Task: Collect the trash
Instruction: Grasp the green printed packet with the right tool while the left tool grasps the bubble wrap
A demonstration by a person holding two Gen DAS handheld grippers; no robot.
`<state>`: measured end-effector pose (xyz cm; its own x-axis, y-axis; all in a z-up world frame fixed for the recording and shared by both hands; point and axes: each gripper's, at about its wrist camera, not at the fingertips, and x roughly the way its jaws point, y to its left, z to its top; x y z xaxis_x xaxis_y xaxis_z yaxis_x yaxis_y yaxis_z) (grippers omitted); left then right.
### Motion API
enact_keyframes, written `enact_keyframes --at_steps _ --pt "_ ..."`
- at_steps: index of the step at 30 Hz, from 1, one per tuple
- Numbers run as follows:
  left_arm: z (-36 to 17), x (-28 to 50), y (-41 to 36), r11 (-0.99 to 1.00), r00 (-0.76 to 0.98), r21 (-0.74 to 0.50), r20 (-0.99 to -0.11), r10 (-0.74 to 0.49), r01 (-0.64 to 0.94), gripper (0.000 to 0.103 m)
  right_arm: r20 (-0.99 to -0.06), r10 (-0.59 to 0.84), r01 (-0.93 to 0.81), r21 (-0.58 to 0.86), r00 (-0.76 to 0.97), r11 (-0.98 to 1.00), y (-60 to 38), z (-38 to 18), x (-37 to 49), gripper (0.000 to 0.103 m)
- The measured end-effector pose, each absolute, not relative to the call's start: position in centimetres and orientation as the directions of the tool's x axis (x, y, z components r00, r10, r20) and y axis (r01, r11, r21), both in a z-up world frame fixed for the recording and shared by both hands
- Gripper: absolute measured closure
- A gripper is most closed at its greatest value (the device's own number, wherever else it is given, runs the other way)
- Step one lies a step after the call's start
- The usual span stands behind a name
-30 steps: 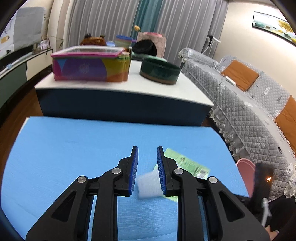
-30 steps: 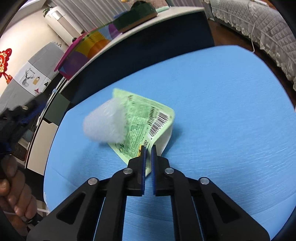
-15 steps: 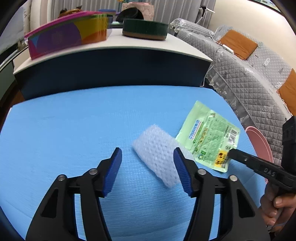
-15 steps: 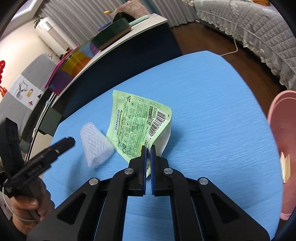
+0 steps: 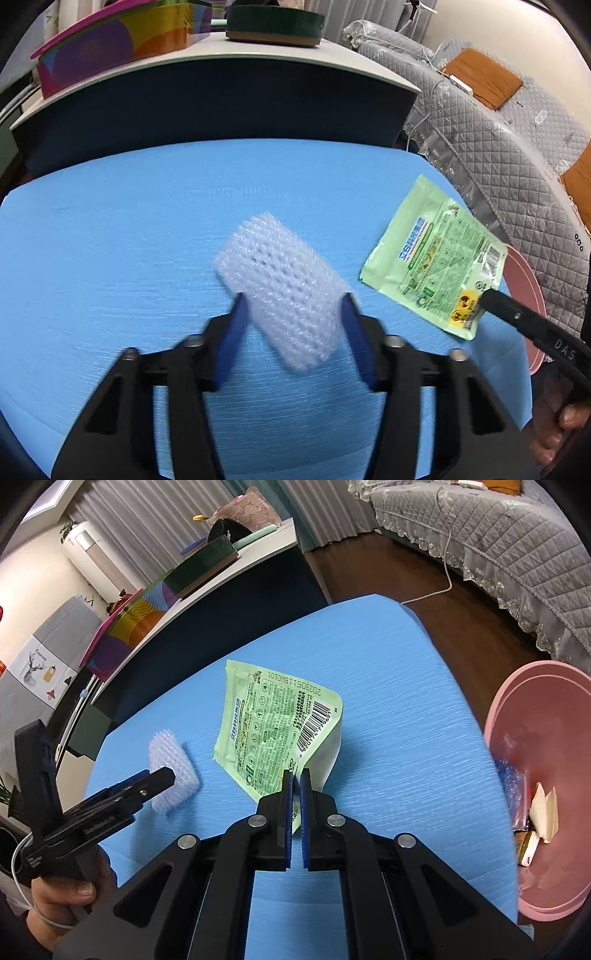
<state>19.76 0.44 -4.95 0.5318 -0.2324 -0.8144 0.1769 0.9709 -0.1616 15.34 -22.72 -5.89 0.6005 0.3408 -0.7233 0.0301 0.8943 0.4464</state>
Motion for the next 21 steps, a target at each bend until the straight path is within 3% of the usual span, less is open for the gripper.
enact_keyframes --at_steps 2,5,21 --pt "-4.9 19.6 0.4 0.972 0.540 -0.152 -0.811 -0.227 0.181 0.078 -0.722 0.339 0.032 0.446 0.603 0.894 -23.0 -5.8 15.2 0.099" --pt "-4.3 19.2 0.5 0.972 0.558 -0.138 -0.799 -0.224 0.192 0.088 -0.719 0.332 0.036 0.444 0.610 0.895 -23.2 -5.6 15.1 0.100" --pt "0.0 15.5 1.0 0.972 0.664 -0.118 -0.713 -0.225 0.202 0.090 -0.676 0.305 0.011 0.421 0.671 0.907 -24.2 -2.4 12.3 0.103"
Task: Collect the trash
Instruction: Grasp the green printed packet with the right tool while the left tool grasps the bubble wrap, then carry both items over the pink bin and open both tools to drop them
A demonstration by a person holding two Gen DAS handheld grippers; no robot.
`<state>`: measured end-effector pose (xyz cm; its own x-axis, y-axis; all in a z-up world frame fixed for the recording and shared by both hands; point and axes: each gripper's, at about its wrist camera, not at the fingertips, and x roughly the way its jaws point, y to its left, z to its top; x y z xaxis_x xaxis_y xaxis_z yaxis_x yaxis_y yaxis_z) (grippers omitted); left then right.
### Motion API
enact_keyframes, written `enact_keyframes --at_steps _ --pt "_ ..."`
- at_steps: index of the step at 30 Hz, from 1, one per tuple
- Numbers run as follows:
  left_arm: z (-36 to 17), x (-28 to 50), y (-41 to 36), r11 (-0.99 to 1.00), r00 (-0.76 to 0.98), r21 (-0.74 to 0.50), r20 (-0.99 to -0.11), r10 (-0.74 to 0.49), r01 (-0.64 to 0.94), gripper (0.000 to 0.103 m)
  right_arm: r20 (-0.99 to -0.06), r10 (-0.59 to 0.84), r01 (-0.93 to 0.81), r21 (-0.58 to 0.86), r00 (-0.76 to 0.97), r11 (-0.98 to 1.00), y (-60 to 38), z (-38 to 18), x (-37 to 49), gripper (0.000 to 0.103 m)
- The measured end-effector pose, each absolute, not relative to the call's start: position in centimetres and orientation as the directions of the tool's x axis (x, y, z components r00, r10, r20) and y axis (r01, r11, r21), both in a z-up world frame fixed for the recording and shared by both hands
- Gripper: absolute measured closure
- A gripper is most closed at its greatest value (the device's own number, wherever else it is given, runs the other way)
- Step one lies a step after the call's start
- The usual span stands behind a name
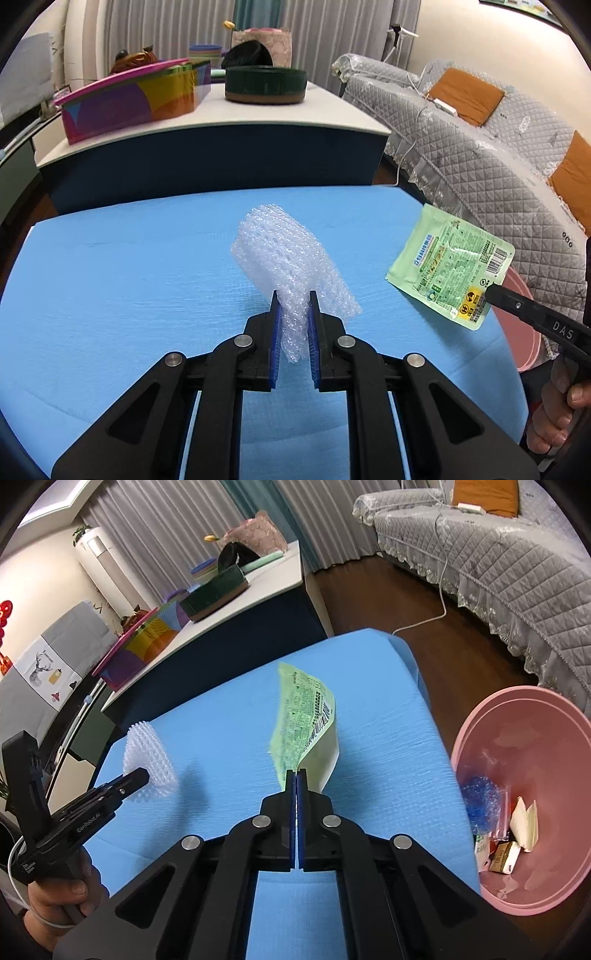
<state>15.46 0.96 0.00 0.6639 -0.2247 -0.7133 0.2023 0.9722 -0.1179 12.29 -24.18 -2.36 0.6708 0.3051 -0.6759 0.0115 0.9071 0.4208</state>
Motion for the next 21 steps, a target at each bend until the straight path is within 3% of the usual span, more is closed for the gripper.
enact_keyframes --at_steps 21 --pt "2.9 10.2 -2.8 0.954 0.740 -0.140 -0.605 -0.294 0.265 0.091 -0.608 0.247 -0.047 0.325 0.755 0.945 -29.0 7.6 7.2 0.103"
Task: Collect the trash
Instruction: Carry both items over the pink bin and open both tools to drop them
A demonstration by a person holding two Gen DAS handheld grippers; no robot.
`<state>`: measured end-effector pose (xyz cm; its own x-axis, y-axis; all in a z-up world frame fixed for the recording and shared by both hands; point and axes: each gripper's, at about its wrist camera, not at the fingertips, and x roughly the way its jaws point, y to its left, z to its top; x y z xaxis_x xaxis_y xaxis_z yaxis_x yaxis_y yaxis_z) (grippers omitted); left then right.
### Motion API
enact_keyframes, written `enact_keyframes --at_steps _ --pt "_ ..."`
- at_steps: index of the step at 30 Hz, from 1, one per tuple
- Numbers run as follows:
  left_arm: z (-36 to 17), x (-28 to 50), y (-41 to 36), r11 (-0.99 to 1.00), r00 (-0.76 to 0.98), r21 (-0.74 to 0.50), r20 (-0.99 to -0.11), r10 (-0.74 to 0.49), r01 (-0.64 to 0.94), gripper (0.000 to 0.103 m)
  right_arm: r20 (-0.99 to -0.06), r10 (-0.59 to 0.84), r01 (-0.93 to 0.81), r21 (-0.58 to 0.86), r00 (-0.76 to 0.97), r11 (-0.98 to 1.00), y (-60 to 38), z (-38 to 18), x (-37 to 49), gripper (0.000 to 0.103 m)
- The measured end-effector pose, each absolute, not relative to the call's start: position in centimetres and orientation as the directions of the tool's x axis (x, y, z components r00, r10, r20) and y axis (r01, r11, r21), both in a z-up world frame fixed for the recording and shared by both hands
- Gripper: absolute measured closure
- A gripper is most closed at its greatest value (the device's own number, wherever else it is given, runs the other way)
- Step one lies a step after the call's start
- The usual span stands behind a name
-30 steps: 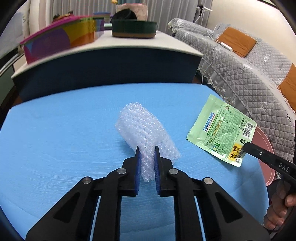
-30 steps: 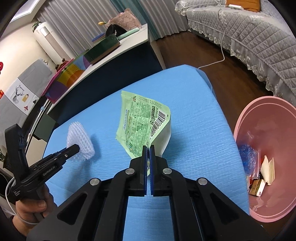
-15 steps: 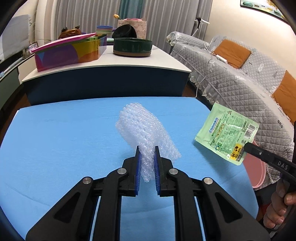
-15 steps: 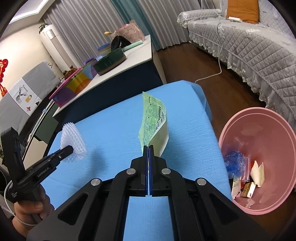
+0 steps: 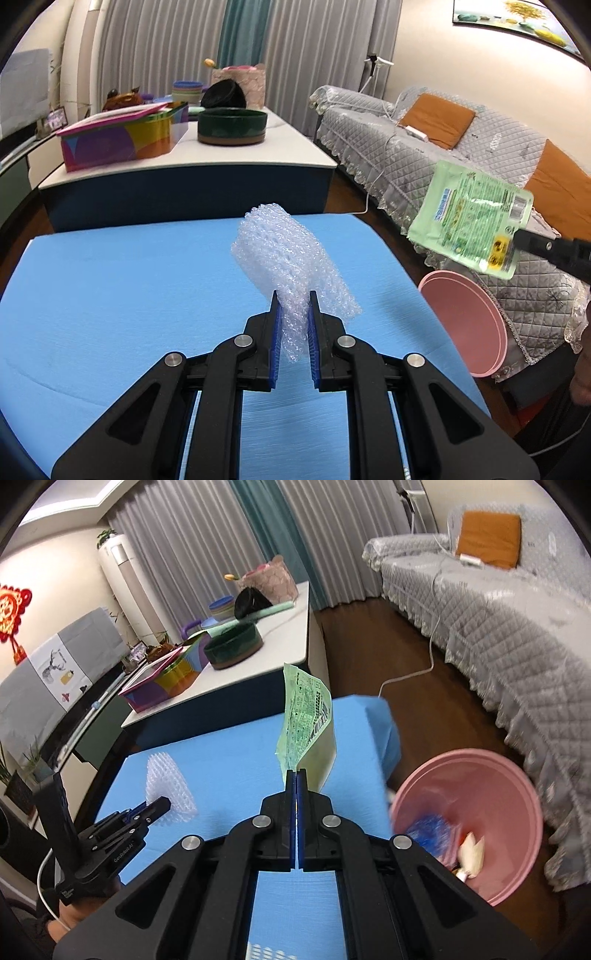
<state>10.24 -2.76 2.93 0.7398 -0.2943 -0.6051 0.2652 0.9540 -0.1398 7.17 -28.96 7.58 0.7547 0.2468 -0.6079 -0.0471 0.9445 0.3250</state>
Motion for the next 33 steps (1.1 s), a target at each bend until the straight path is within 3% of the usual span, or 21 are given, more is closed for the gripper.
enact_keyframes --at_steps 16,33 --pt "2.2 8.1 -8.3 0.932 0.724 -0.082 -0.607 -0.328 0.353 0.091 -0.566 0.137 0.016 0.257 0.813 0.966 -34.5 6.4 4.2 0.103" --pt "2.7 8.2 -17.4 0.870 0.669 -0.072 -0.610 -0.425 0.487 0.090 -0.567 0.047 0.145 0.289 0.823 0.946 -42.0 5.7 1.2 0.103"
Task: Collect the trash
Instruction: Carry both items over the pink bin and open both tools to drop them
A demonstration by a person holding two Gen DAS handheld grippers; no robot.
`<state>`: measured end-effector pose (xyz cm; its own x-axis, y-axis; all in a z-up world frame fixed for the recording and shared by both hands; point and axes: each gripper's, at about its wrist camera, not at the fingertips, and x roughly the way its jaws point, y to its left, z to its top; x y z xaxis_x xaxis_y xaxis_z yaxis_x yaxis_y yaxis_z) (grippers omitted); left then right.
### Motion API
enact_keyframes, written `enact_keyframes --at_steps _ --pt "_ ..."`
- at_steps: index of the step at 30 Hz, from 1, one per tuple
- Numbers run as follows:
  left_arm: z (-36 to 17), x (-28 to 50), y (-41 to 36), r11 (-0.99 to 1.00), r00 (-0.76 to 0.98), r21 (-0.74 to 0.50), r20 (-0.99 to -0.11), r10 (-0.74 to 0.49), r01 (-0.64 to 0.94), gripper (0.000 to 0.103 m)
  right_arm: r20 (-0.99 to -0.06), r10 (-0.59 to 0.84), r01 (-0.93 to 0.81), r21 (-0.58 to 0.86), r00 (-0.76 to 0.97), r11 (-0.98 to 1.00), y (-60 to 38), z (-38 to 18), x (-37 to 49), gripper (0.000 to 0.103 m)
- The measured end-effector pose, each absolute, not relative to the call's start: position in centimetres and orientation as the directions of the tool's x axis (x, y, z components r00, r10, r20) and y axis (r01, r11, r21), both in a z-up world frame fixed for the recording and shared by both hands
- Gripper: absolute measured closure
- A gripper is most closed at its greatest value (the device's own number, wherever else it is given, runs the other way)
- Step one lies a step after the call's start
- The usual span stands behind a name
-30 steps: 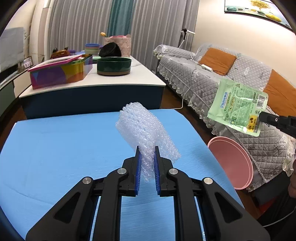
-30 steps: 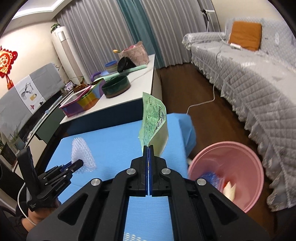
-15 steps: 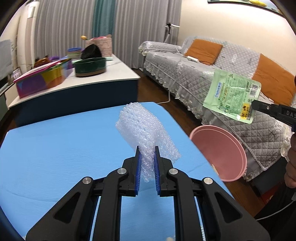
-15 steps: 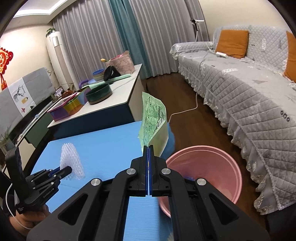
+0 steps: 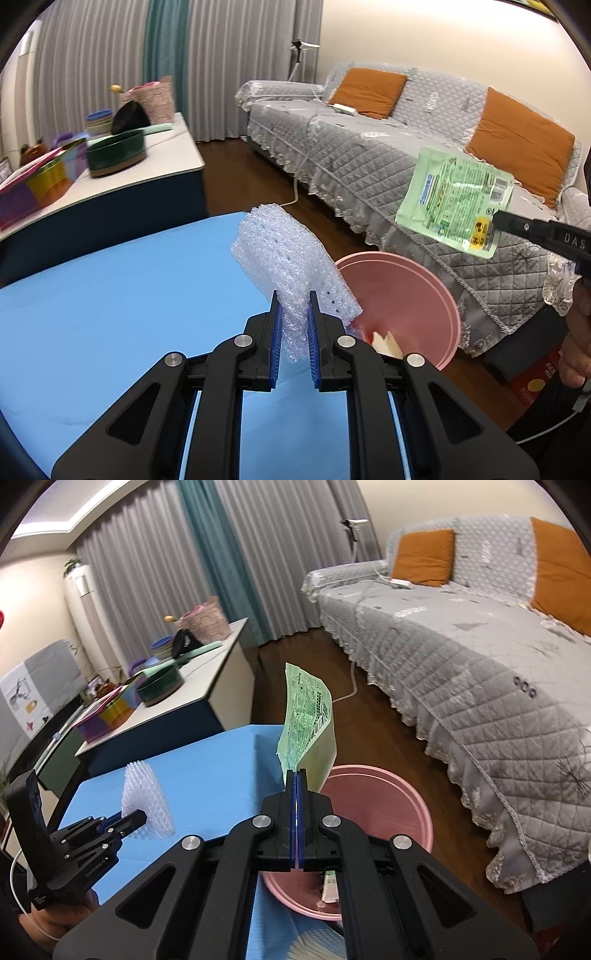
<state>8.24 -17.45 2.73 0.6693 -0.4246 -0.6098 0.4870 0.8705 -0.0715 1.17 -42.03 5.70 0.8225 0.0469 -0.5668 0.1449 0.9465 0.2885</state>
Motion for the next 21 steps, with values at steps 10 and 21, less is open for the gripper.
enact_keyframes --at_steps 10,21 --pt "1.8 9.3 -23.2 0.824 0.612 -0.086 -0.628 -0.481 0.560 0.090 -0.600 0.002 0.218 0.294 0.800 0.931 -45.1 4.4 0.9 0.103" --pt "-0.9 10.6 -27.1 0.798 0.550 -0.101 -0.673 -0.495 0.594 0.090 -0.648 0.000 0.242 0.284 0.761 0.928 -46.3 2.4 2.6 0.103"
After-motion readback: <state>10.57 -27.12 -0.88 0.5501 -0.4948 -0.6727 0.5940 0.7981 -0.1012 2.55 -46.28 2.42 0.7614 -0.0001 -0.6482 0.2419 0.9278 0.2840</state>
